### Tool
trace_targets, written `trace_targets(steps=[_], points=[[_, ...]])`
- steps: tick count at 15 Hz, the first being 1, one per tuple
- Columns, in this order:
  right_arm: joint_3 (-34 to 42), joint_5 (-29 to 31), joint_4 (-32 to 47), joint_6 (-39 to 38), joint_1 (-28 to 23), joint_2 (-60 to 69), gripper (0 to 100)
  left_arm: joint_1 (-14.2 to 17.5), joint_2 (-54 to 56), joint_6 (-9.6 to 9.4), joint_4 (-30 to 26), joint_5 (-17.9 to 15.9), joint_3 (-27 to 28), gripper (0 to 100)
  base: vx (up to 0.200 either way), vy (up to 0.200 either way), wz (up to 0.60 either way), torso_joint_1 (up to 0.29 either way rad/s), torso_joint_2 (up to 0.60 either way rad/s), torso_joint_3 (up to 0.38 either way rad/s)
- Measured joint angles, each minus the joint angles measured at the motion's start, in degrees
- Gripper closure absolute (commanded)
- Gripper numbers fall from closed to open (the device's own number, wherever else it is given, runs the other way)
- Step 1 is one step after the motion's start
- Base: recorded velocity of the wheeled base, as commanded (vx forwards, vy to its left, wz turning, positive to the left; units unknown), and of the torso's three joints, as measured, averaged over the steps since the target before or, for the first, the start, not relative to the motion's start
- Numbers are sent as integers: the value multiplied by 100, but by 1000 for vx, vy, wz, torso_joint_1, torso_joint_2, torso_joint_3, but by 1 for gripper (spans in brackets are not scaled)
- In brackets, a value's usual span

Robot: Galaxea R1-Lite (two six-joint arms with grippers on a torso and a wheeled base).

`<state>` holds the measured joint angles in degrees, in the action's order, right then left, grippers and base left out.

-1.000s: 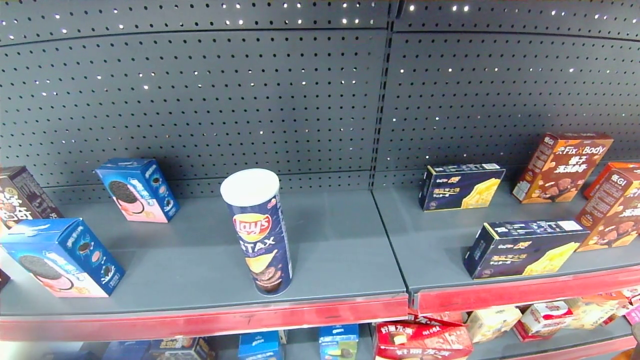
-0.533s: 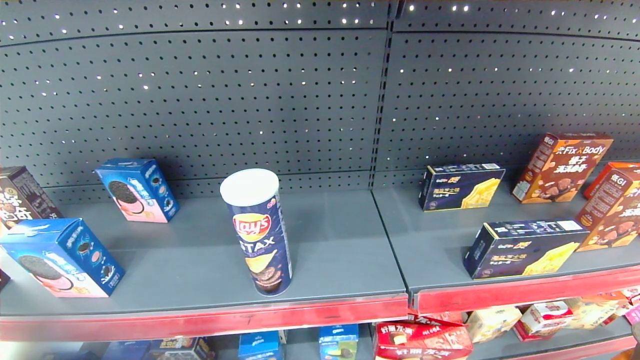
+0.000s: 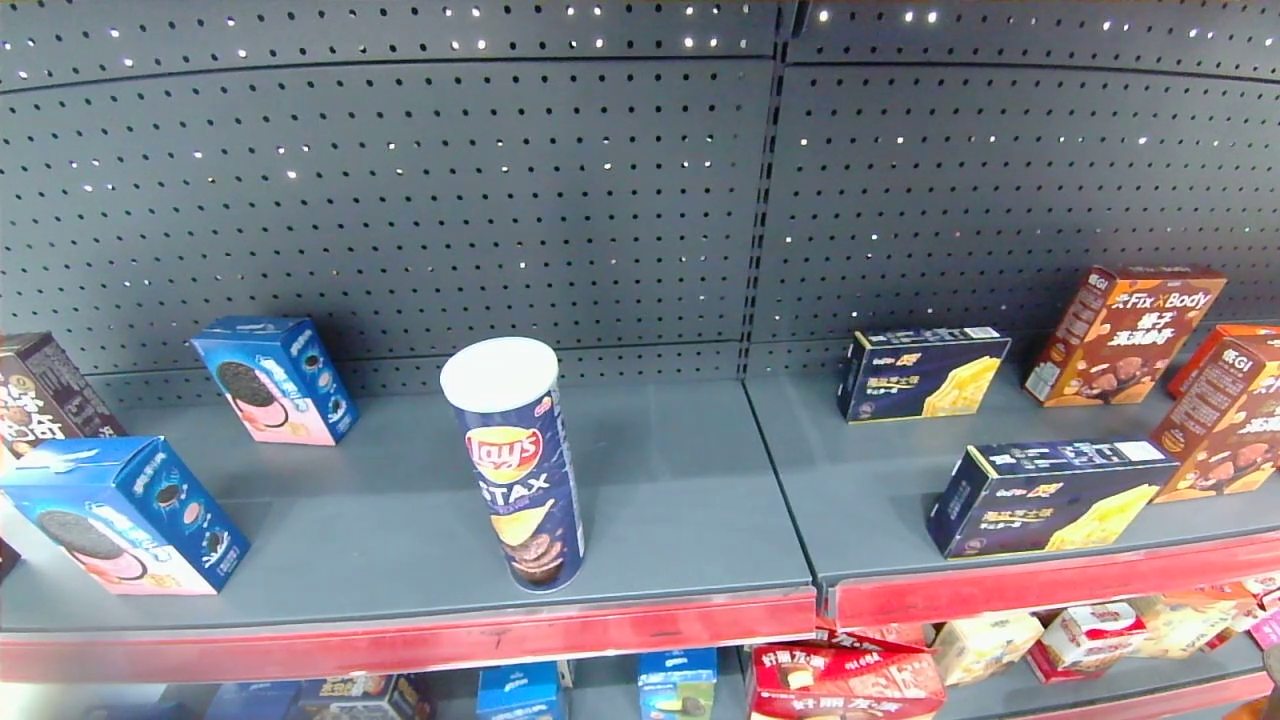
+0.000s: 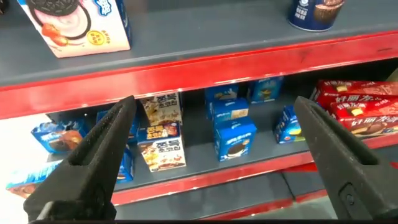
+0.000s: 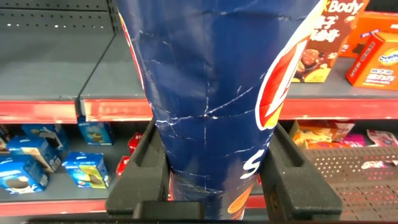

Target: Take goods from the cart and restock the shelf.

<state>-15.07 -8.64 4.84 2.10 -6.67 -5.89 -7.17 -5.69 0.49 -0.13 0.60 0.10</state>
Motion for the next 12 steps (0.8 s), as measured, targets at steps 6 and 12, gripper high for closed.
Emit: trace_targets(steps=[6, 12], points=[[-11, -17, -2, 0, 122, 16, 100, 6, -1, 24, 11, 6, 0, 0, 0, 0, 0, 0, 0, 0], [-245, -681, -30, 6, 480, -128, 100, 6, -6, 24, 13, 9, 0, 0, 0, 0, 0, 0, 0, 0]])
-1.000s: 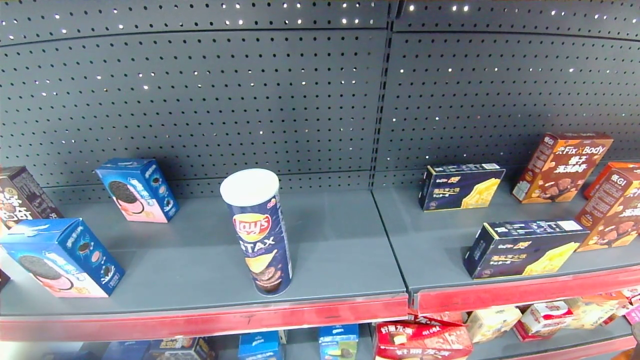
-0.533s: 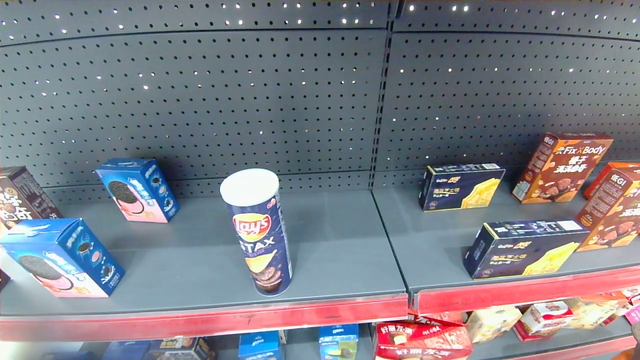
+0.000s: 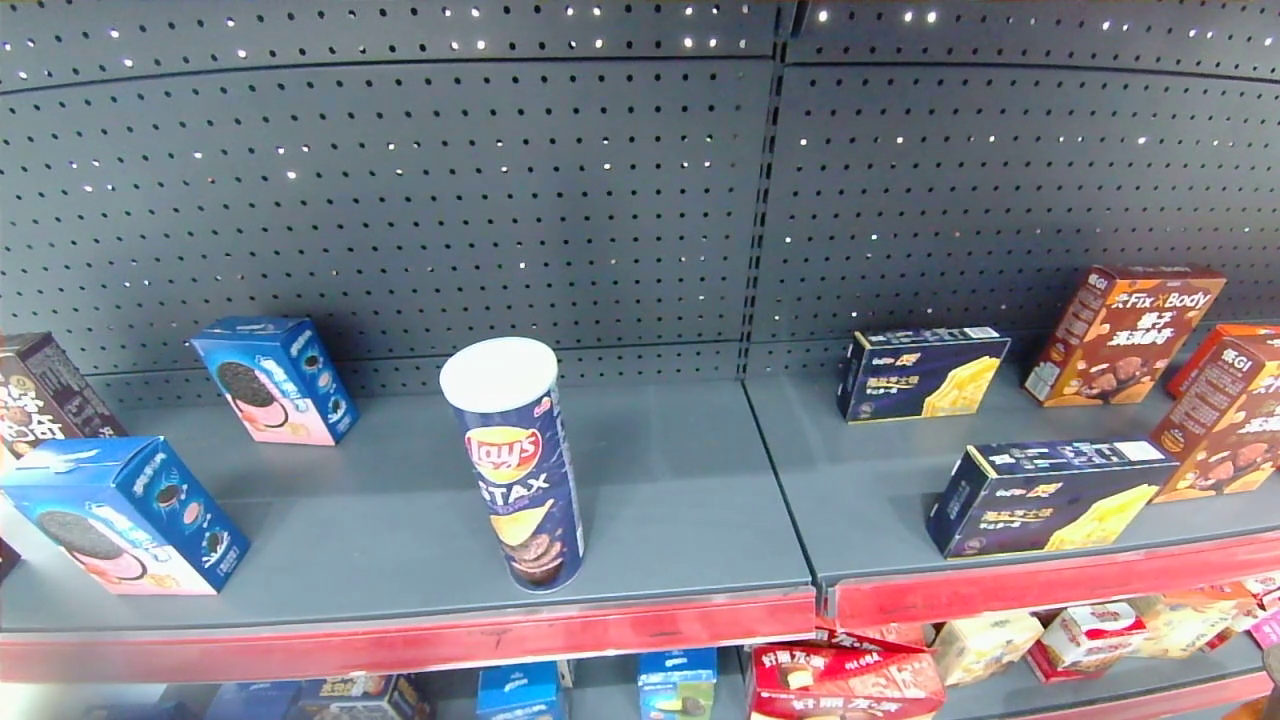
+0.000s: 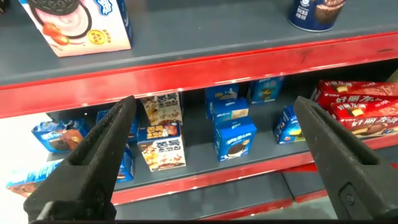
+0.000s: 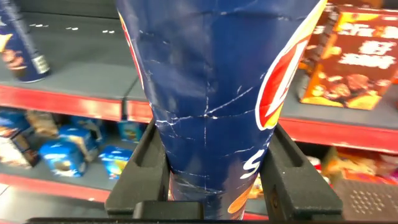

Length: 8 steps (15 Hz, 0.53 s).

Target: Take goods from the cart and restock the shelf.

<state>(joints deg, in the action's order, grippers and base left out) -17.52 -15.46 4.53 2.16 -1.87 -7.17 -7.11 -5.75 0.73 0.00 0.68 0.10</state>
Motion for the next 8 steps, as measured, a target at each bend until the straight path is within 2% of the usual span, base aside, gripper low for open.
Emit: trace_targets(steps=[4, 8], points=[[-461, -411, -51, 27, 71, -729, 100, 0, -5, 2, 0, 0, 0, 0, 0, 0, 0, 0, 0, 0], [-856, -438, -46, 51, 63, -1468, 100, 0, -6, 0, 0, 0, 0, 0, 0, 0, 0, 0, 0, 0]])
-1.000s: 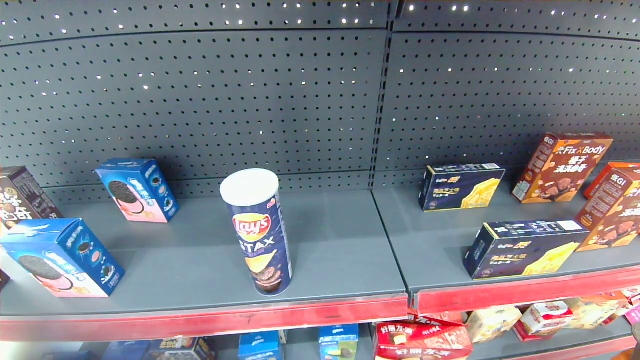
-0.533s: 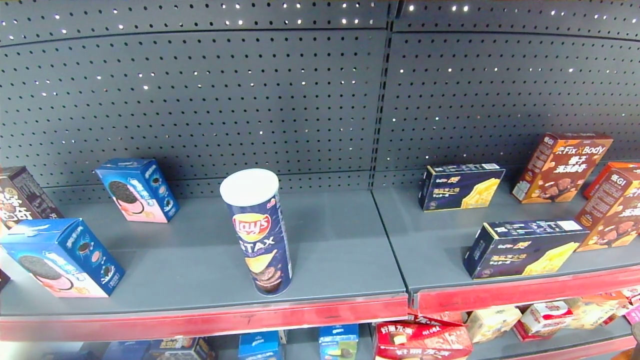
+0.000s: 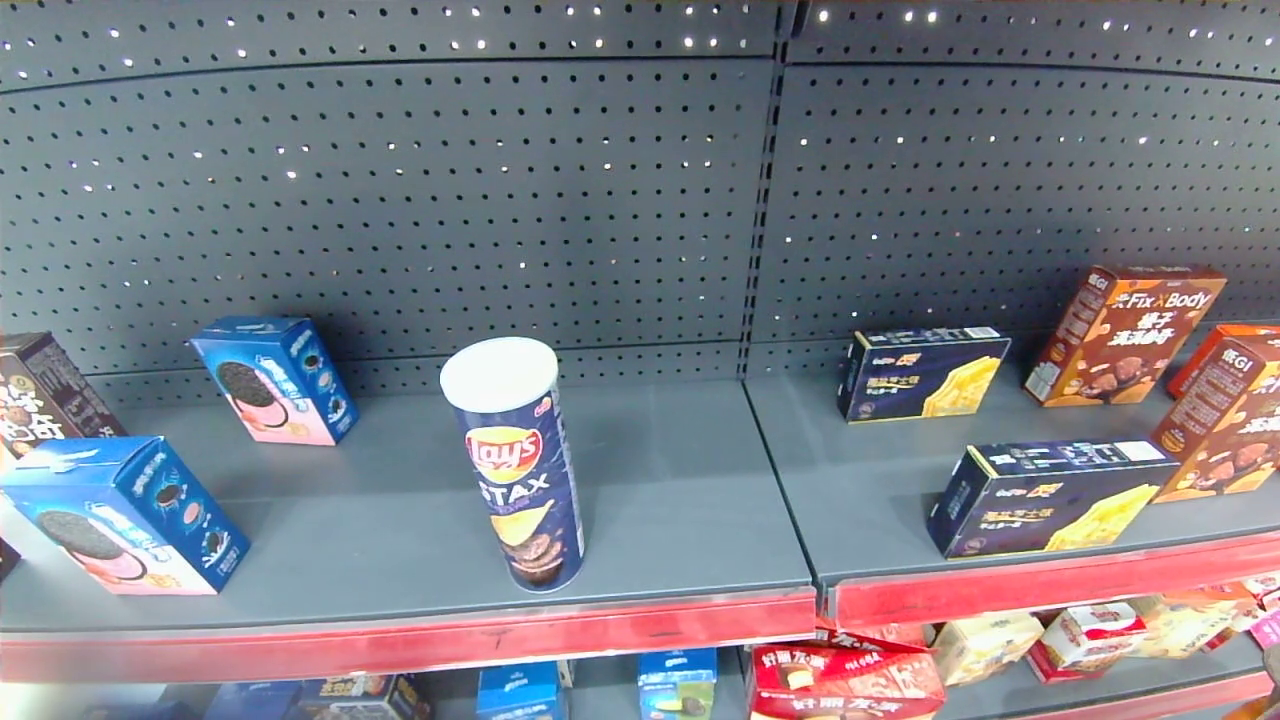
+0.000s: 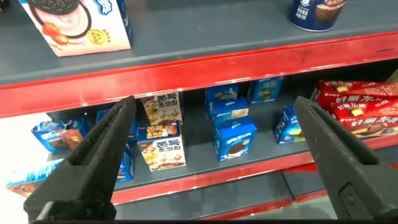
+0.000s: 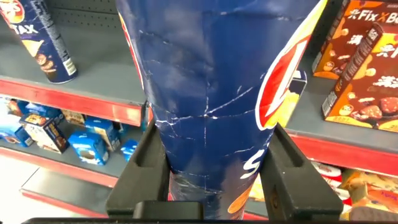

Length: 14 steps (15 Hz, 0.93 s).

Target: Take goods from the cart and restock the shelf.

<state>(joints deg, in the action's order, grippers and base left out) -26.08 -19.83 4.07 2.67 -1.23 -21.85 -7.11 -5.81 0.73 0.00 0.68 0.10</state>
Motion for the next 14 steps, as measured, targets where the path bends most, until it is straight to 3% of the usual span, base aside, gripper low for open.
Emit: trace_targets(steps=[3, 8, 14], points=[[-40, 475, 39, 208, -85, -345, 100, 0, -5, 0, 0, 0, 0, 0, 0, 0, 0, 0, 0, 0], [-35, 460, 20, 250, 144, -601, 100, 0, -9, 2, 0, 0, 0, 0, 0, 0, 0, 0, 0, 0], [-71, 418, -2, 269, 362, -775, 100, 2, -11, 2, 0, 0, 0, 0, 0, 0, 500, 2, 0, 1]])
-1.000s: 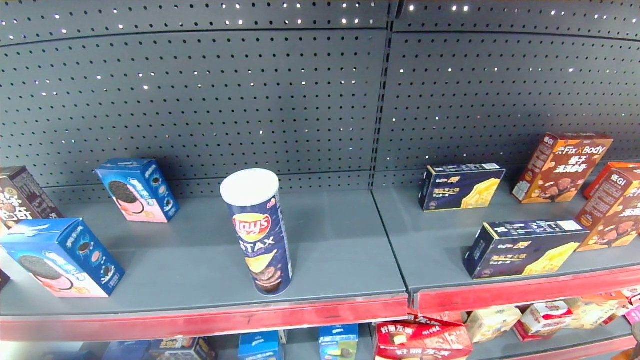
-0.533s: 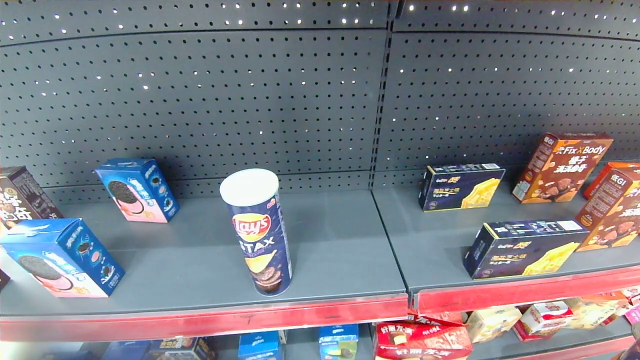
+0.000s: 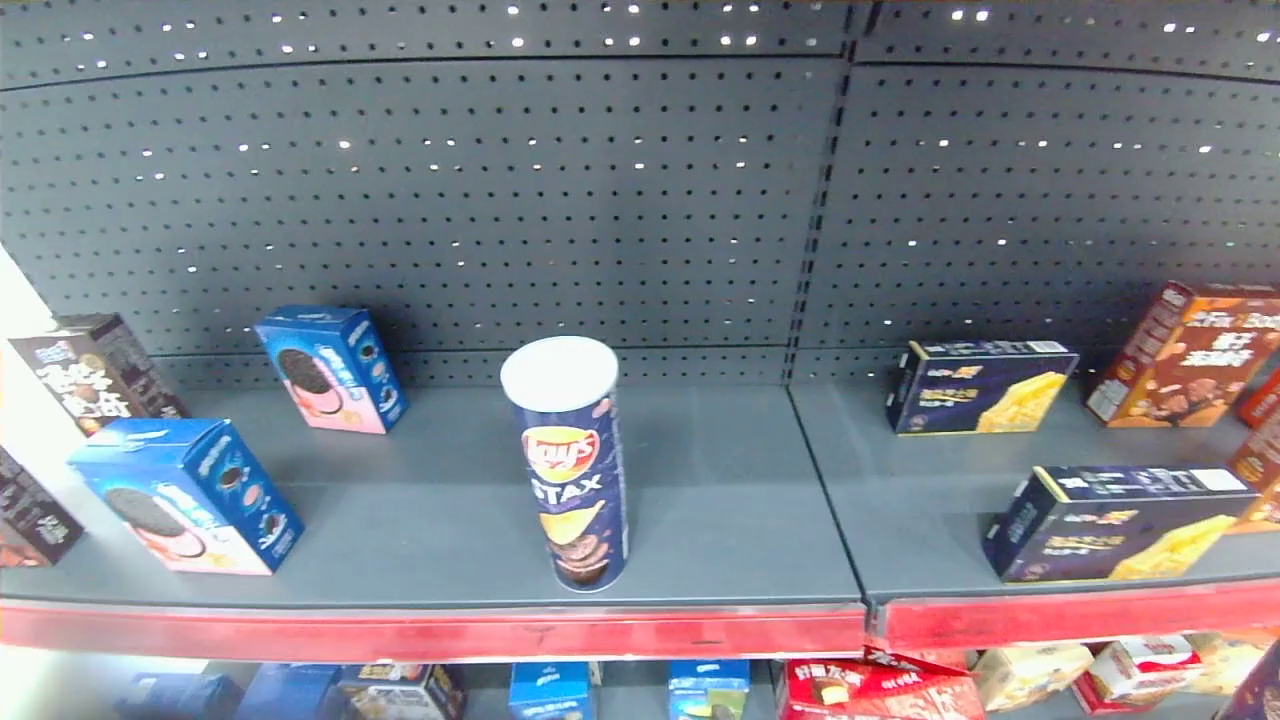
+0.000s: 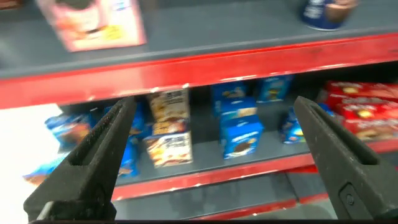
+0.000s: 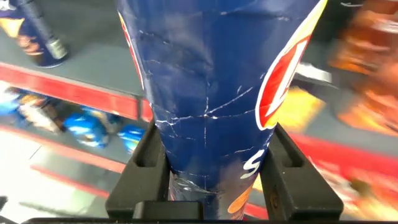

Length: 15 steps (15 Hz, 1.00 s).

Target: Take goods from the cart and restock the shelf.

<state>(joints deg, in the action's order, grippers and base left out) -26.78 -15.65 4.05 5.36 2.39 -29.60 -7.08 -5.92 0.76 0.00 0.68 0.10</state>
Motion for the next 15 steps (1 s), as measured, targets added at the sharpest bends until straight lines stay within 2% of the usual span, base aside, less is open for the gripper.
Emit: trace_targets(steps=[6, 9, 12, 15], points=[[-52, -2, -4, 62, 88, -52, 100, -5, -2, 0, -2, 0, 0, 0, 0, 0, 0, 0, 0, 0], [-201, -230, -41, 54, 310, -171, 100, -2, -2, 0, 0, -2, 0, 0, 0, 0, 0, 0, 0, 0], [-207, -288, -823, 11, 720, -653, 100, -2, -2, 0, 0, -4, 0, 0, 0, 0, 0, 0, 0, 0], [-111, -295, -2222, -68, 1086, -1615, 100, -2, -2, 0, 0, 0, 0, 0, 0, 0, 0, 0, 0, 0]])
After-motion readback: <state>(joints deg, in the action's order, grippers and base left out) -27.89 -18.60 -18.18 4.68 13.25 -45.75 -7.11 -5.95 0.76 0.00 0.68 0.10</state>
